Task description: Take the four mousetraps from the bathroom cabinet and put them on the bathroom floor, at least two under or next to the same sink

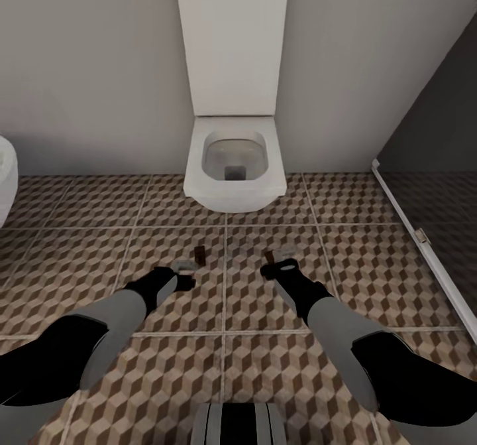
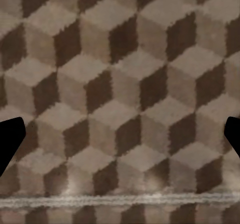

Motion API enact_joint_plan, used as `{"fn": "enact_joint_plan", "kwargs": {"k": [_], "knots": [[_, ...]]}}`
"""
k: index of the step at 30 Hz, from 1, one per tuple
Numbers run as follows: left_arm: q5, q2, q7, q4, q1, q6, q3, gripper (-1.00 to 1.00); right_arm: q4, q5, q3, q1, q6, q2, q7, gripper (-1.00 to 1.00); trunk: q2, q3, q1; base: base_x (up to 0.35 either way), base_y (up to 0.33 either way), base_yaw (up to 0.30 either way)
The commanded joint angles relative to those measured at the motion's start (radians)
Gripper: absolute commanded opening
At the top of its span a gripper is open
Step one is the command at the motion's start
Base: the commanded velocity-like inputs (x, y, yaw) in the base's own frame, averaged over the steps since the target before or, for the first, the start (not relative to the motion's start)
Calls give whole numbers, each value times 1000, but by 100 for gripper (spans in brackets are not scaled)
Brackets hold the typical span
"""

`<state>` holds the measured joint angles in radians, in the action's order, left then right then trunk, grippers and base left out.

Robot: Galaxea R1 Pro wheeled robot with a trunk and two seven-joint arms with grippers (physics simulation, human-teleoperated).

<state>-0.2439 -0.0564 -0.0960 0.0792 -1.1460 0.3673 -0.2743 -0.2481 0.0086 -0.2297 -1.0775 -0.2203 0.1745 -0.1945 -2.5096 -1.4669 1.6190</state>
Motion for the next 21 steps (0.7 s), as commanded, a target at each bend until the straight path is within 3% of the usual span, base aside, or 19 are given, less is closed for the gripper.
{"fn": "enact_joint_plan", "kwargs": {"k": [1, 9, 21], "knots": [[-11, 0, -5, -7, 2, -5, -7, 100, -1, 1, -5, 0, 3, 0, -5, 100, 0, 3, -1, 0, 0, 0], [-11, 1, -1, -121, 11, -136, -7, 100, 32, 1, -5, 5, 52, 0, -5, 100, 2, 34, -4, 0, 0, 0], [-11, 3, 1, -153, 66, -196, -6, 100, 155, 3, -5, 7, 174, 0, -5, 100, 5, 81, -10, 0, 0, 0]]}}
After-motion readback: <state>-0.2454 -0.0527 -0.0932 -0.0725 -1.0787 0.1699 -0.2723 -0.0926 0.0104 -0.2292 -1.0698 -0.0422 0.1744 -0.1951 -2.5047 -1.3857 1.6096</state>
